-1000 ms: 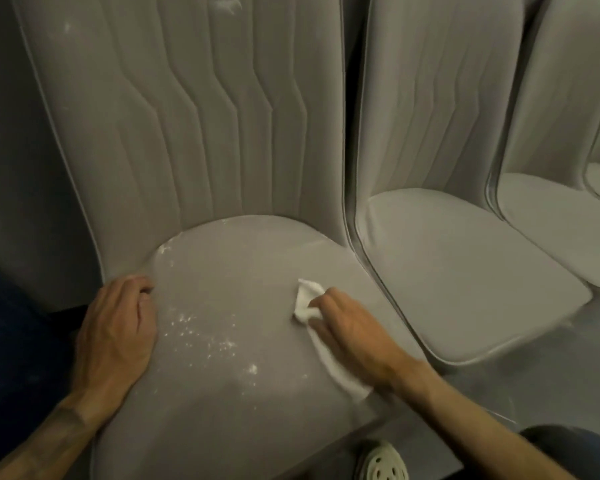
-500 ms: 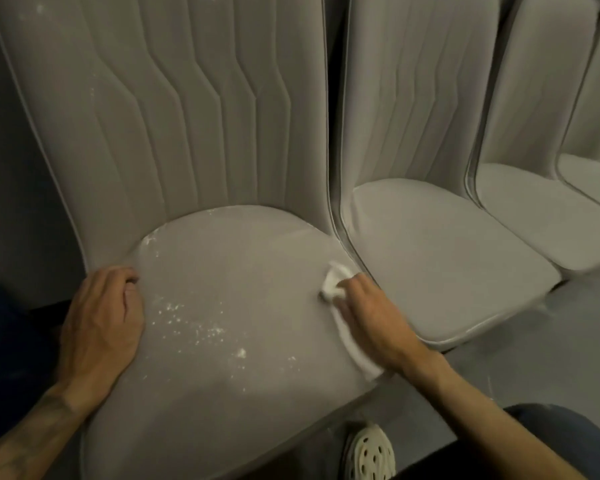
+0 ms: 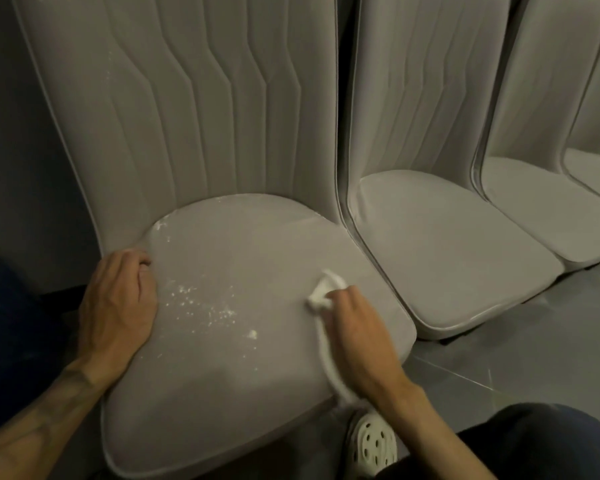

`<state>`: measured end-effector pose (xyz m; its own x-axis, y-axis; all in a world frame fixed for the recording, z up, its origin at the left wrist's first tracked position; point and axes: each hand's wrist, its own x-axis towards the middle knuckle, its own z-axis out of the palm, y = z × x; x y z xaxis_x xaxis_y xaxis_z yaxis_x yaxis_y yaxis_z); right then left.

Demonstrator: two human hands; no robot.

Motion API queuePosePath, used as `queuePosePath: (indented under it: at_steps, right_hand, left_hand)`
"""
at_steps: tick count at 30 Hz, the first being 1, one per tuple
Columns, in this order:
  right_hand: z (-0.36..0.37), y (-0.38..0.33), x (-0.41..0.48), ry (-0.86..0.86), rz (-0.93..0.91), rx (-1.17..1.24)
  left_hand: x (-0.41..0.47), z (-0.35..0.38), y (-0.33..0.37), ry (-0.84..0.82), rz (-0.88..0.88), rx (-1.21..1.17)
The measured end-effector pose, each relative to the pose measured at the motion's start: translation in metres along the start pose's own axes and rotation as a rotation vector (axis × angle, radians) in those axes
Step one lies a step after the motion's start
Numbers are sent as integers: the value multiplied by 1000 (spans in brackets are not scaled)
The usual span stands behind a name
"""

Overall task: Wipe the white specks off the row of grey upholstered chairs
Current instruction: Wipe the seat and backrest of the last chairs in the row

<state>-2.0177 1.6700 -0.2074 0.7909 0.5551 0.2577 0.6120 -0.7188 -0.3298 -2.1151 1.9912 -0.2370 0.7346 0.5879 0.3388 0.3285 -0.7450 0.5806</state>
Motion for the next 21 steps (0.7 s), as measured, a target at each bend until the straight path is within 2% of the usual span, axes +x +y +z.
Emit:
queuePosePath:
  at_steps: [2, 3, 7, 10, 13, 15, 16, 18, 21]
  right_hand:
    - [-2, 7, -5, 75, 153, -57]
    - [5, -5, -8, 100, 161, -49]
    - [47, -79, -23, 13, -143, 36]
    - [37, -57, -2, -68, -239, 38]
    - [19, -16, 28, -50, -48, -58]
    - [22, -17, 42, -10, 85, -96]
    - [28, -29, 45, -10, 95, -95]
    - [41, -57, 39, -42, -6, -30]
    - [44, -66, 27, -107, -285, 42]
  left_hand:
    - [-1, 1, -1, 7, 7, 3]
    - [-1, 1, -1, 11, 5, 3]
    - [1, 2, 0, 29, 7, 16]
    - [2, 2, -2, 29, 12, 14]
    - [2, 2, -2, 35, 11, 22]
    - [3, 1, -2, 44, 12, 29]
    - [4, 0, -2, 45, 18, 28]
    - [3, 0, -3, 42, 22, 22]
    - [4, 1, -3, 31, 10, 7]
